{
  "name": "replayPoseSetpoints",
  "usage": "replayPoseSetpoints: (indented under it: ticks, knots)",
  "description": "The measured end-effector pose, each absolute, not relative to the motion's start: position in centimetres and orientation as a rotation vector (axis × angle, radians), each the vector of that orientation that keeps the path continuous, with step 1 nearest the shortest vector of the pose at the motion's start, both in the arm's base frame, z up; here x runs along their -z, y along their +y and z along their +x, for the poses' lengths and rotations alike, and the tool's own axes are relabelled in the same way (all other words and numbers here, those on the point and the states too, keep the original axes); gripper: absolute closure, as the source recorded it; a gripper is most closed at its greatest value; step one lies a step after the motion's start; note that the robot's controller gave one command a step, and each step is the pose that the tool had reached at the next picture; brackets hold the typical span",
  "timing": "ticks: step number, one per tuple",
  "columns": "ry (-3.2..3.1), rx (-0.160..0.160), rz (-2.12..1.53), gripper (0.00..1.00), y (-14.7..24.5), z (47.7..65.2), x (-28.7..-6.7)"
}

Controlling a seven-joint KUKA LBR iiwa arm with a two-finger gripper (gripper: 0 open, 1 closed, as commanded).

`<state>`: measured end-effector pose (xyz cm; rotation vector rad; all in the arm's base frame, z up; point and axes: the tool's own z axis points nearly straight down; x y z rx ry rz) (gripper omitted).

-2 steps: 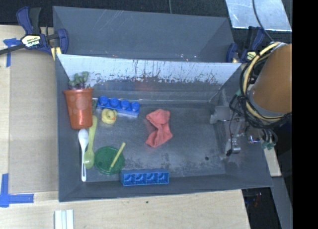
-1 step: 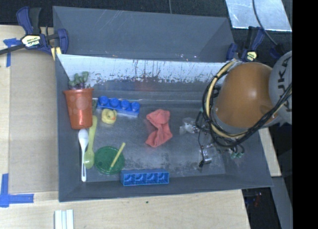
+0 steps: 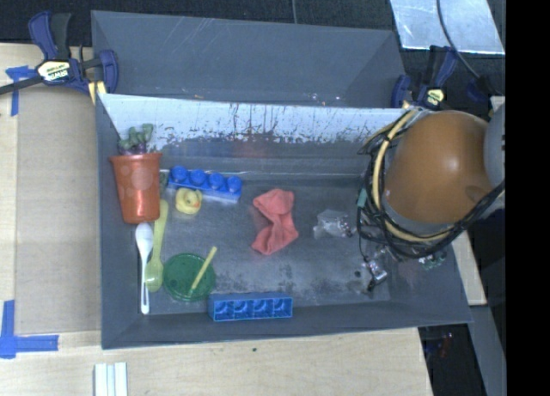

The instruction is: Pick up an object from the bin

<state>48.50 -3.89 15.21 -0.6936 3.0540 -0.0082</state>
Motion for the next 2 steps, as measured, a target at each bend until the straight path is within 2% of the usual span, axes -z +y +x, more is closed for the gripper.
replayPoseSetpoints:
  ticks: [1,2]
  knots:
    - [2.932,0.001,-1.116,0.0,3.1,55.2,-15.9]
    - [2.872,0.012,-1.253,0.0,0.7,59.2,-7.6]
